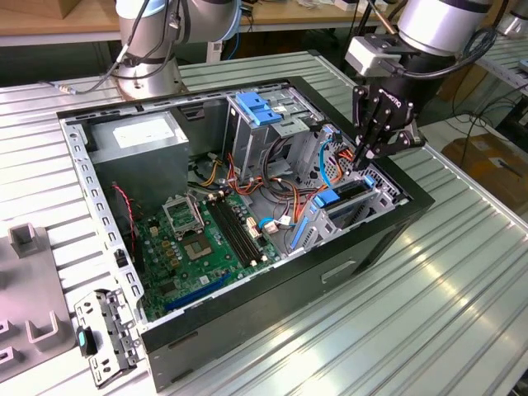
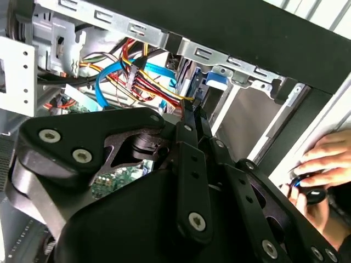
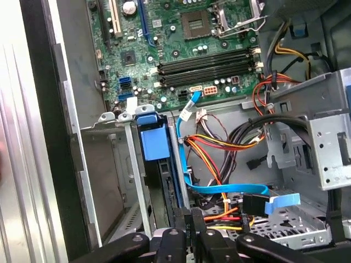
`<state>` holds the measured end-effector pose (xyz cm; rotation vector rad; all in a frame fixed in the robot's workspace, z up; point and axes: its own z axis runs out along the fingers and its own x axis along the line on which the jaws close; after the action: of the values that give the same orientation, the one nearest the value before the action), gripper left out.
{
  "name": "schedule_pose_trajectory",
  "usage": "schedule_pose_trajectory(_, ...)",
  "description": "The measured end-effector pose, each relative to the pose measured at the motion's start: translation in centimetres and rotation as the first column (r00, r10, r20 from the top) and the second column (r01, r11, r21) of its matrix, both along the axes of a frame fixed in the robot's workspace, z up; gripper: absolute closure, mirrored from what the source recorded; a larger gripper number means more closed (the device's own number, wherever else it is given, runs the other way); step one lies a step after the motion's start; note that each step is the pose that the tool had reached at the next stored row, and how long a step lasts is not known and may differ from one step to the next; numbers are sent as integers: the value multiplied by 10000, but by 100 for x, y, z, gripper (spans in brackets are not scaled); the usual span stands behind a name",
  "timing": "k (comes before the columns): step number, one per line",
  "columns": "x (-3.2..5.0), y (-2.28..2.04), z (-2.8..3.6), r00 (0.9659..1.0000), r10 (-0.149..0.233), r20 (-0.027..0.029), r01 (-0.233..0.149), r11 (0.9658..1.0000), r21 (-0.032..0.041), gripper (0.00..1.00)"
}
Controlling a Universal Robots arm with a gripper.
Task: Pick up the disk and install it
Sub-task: 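Insert the first disk wire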
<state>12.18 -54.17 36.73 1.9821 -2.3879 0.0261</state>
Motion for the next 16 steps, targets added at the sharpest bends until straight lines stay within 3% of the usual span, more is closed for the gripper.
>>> schedule_pose_trajectory(4,-47,-5,-20,9996,275,0,-275,9996,1,84)
schedule_pose_trajectory(16,-52,-6,-20,9994,347,0,-347,9994,0,84)
